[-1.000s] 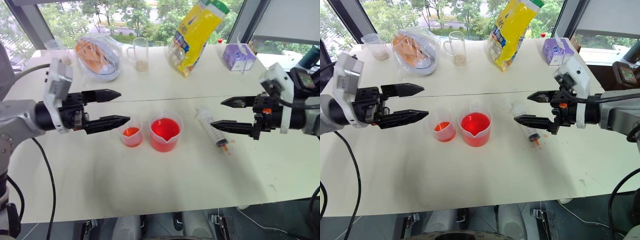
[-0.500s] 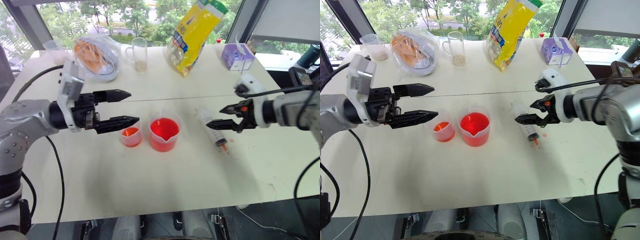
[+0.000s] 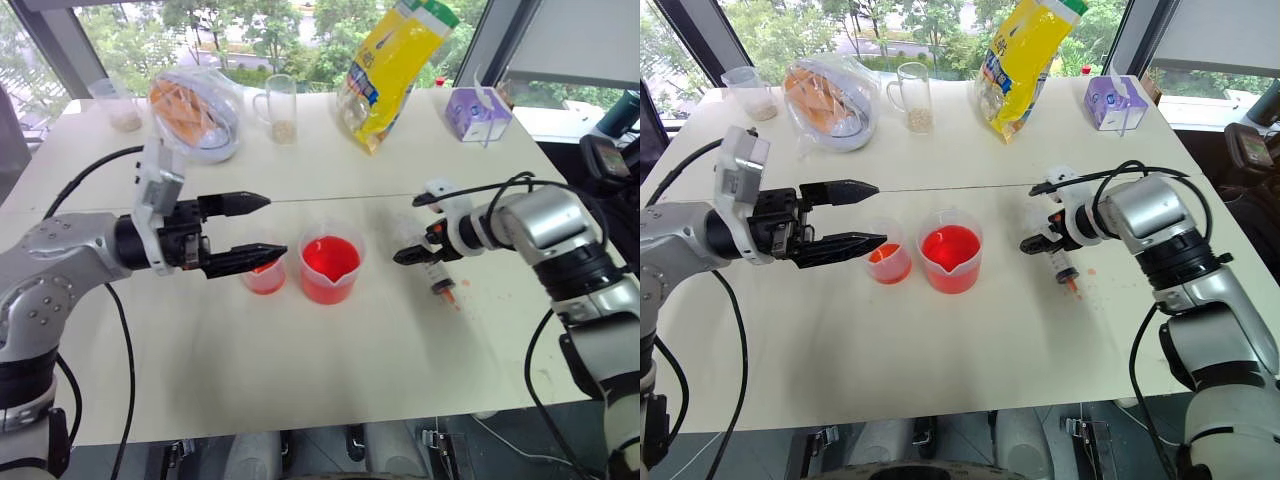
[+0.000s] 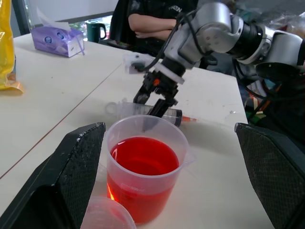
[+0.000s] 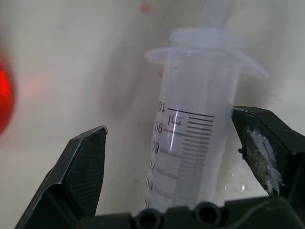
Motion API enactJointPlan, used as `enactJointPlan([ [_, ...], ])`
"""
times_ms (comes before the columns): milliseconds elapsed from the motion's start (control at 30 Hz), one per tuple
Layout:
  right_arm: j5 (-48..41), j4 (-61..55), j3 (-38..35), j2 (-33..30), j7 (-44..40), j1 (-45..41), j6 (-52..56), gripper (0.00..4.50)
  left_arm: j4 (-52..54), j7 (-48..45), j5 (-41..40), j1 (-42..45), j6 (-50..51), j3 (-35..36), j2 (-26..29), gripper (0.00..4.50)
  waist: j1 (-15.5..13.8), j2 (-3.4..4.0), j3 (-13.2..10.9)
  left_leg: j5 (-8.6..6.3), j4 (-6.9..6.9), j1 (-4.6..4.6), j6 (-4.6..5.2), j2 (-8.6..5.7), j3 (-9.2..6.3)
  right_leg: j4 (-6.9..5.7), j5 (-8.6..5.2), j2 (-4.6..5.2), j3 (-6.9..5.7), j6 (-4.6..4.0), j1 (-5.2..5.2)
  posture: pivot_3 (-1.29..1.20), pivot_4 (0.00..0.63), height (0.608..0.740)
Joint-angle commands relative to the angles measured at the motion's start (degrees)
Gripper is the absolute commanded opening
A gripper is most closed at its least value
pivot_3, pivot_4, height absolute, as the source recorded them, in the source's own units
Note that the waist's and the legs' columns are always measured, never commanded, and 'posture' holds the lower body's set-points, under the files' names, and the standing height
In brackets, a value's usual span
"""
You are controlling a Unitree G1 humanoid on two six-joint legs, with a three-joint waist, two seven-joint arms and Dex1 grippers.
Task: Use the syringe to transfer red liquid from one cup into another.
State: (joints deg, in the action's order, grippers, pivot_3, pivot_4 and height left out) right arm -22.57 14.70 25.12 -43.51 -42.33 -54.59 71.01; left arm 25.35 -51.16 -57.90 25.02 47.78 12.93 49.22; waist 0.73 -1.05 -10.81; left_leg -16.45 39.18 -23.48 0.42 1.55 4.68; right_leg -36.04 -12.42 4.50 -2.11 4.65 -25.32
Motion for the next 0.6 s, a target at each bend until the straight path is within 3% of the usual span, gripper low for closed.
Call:
enactJointPlan([
  [33,3.1,1.2,1.4,0.3,-2.7,-1.6,-2.5,4.45,1.7,0.6,-0.2,0.0,-1.5,2.3,0.1,4.5,0.0,-0.01,0.0,0.0,0.0,0.0,0.0,0.0,-0.01,0.0,0.0,0.0,0.0,0.0,0.01,0.0,0.15,0.74],
  [67,3.8,1.6,1.8,0.6,-3.1,-1.5,-3.0,4.45,1.8,0.8,-0.3,0.0,-1.6,2.3,0.0,4.5,0.0,-0.01,0.0,0.0,0.0,0.0,0.0,0.0,-0.01,0.0,0.0,0.0,0.0,0.0,0.01,0.0,0.15,0.74],
  [200,6.3,2.9,1.8,1.7,-4.1,-1.3,-4.1,2.7,1.7,1.1,-0.2,0.1,-1.9,2.1,-0.1,4.5,0.1,-0.02,0.0,0.0,0.0,0.03,0.0,0.0,-0.01,-0.01,0.0,0.0,-0.01,0.0,0.02,0.0,0.15,0.74],
  [233,6.7,2.9,1.6,1.8,-4.4,-1.3,-4.1,2.07,1.6,1.1,-0.2,0.1,-2.1,2.0,-0.1,4.5,0.2,-0.02,0.0,0.0,0.0,0.04,0.0,0.01,-0.01,-0.02,0.0,-0.02,-0.01,0.0,0.02,0.0,0.15,0.74],
  [300,7.1,2.0,0.4,1.7,-4.4,-1.0,-3.2,1.43,1.1,0.9,0.0,0.3,-2.3,1.9,0.0,4.5,0.2,-0.04,0.0,0.0,0.0,0.05,-0.01,0.02,-0.01,-0.02,0.0,-0.04,-0.01,0.0,0.02,0.0,0.15,0.74],
  [400,6.6,-1.2,-3.2,0.7,-3.4,-0.6,-1.2,1.42,0.0,0.4,0.3,1.2,-2.6,1.6,0.2,4.5,0.1,-0.03,0.0,0.01,0.0,0.05,-0.01,0.02,-0.01,-0.04,0.0,-0.04,-0.01,0.0,0.02,0.0,0.15,0.74],
  [500,2.2,-8.0,-15.4,2.6,-0.6,-0.5,1.9,1.42,-1.6,-0.5,0.5,2.7,-2.9,1.3,0.4,4.5,0.0,0.0,0.0,0.01,0.0,0.01,-0.01,0.02,0.0,-0.04,0.0,-0.03,-0.01,0.01,-0.01,0.0,0.15,0.74],
  [600,0.5,-15.9,-24.6,5.0,2.7,1.2,-4.6,1.42,-3.2,-1.1,0.5,4.1,-3.2,1.2,0.1,4.5,-0.1,0.0,0.0,0.01,0.0,0.0,-0.02,0.02,-0.02,-0.04,0.01,-0.03,-0.04,0.01,-0.01,0.0,0.15,0.74],
])
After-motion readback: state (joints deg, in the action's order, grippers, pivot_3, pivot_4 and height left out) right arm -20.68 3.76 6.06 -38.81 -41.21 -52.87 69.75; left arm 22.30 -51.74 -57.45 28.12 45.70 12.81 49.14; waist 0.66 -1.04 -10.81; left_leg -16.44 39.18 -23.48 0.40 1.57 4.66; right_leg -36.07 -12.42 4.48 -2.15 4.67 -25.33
